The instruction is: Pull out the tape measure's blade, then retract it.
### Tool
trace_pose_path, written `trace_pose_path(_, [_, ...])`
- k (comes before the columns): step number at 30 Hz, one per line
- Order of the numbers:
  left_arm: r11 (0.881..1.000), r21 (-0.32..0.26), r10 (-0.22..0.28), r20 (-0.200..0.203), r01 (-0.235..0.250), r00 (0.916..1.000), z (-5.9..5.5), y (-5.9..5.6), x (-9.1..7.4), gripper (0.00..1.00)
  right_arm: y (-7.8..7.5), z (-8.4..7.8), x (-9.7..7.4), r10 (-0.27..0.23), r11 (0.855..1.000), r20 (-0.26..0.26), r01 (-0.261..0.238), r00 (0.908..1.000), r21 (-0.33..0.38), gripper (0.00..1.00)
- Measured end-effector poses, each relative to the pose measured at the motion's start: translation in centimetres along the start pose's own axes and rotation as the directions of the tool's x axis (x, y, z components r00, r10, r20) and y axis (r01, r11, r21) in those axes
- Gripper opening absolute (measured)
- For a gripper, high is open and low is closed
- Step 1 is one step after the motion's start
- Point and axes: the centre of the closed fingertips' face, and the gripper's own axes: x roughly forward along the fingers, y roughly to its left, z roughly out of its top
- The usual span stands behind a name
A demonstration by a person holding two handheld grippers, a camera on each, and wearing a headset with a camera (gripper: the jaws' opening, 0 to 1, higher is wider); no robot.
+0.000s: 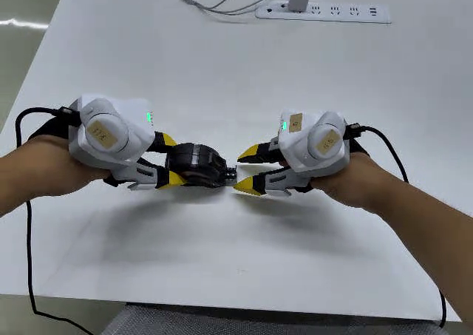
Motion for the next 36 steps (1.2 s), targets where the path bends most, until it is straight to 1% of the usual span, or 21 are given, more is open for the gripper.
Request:
trace_pose_path(4, [1.0, -0.001, -0.001, 0.0, 0.001, 1.0, 0.0, 0.0, 0.0, 0.24, -0.2, 0.1, 0.4, 0.0, 1.0, 0.006, 0.0, 1.0, -0.003, 0.2])
trace_pose_path(8, [1.0, 0.0, 0.001, 0.0, -0.001, 1.0, 0.0, 0.0, 0.0, 0.24, 0.0, 0.0, 0.7, 0.012, 1.0, 0.0, -0.012, 0.9999, -0.013, 0.18])
trace_pose_path(16, [1.0, 0.0, 0.0, 0.002, 0.0, 1.0, 0.0, 0.0, 0.0, 0.24, 0.0, 0.1, 1.0, 0.021, 1.0, 0.004, -0.021, 0.9998, -0.011, 0.16])
trace_pose_path(18, [1.0, 0.002, 0.0, 0.004, 0.0, 1.0, 0.0, 0.0, 0.0, 0.24, -0.1, 0.0, 1.1, 0.018, 1.0, 0.0, -0.018, 0.9998, -0.021, 0.15])
trace_pose_path(25, [1.0, 0.004, -0.001, 0.004, 0.001, 1.0, 0.0, -0.1, -0.1, 0.24, 0.1, 0.0, 1.5, 0.025, 0.999, -0.001, -0.025, 0.9997, -0.023, 0.13])
trace_pose_path(27, [1.0, 0.005, -0.001, 0.004, 0.001, 1.0, 0.0, -0.1, -0.1, 0.24, 0.1, -0.1, 1.7, 0.024, 0.999, -0.004, -0.024, 0.9997, -0.04, 0.13])
trace_pose_path(32, [1.0, 0.005, 0.0, 0.003, 0.0, 1.0, 0.0, -0.1, -0.1, 0.24, 0.1, -0.2, 1.7, 0.028, 0.999, -0.005, -0.028, 0.9996, -0.037, 0.12])
trace_pose_path(36, [1.0, 0.006, 0.001, 0.002, -0.001, 1.0, 0.0, -0.1, -0.1, 0.24, 0.1, -0.1, 1.7, 0.026, 0.998, -0.008, -0.027, 0.9996, -0.058, 0.12])
